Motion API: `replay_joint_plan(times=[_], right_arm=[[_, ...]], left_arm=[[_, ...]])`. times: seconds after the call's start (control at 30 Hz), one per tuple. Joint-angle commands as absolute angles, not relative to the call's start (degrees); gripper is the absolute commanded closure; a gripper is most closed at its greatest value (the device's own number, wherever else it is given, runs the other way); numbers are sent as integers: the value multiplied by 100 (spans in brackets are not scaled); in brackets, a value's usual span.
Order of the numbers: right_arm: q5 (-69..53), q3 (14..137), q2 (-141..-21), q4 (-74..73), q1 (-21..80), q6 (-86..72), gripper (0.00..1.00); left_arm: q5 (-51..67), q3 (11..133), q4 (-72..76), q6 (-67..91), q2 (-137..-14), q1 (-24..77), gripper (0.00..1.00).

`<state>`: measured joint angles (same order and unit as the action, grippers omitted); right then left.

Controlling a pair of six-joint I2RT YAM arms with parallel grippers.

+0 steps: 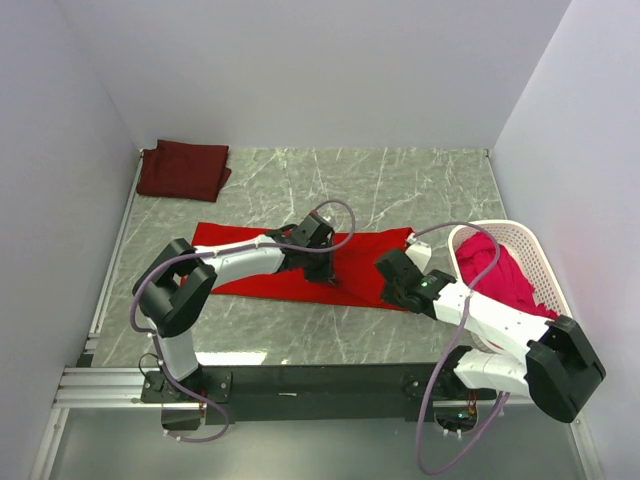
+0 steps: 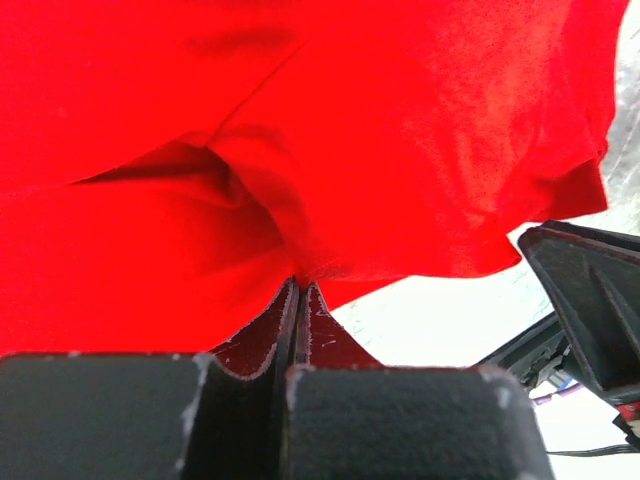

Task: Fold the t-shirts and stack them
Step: Fold the tshirt

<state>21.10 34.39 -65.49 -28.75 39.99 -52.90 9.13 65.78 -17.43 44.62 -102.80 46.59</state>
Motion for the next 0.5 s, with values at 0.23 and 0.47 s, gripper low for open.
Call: replay_joint_plan(times=[0.23,0.47], right_arm=[[2215,3761,-6319,-2944,3666,-5221,51],[1916,4552,-7443,-2716,2690,-4808,51]], left_arm=[[546,6407,-1854,4254,-9678,4615,54],[371,6652,-2100,4044,-9332,3474,58]])
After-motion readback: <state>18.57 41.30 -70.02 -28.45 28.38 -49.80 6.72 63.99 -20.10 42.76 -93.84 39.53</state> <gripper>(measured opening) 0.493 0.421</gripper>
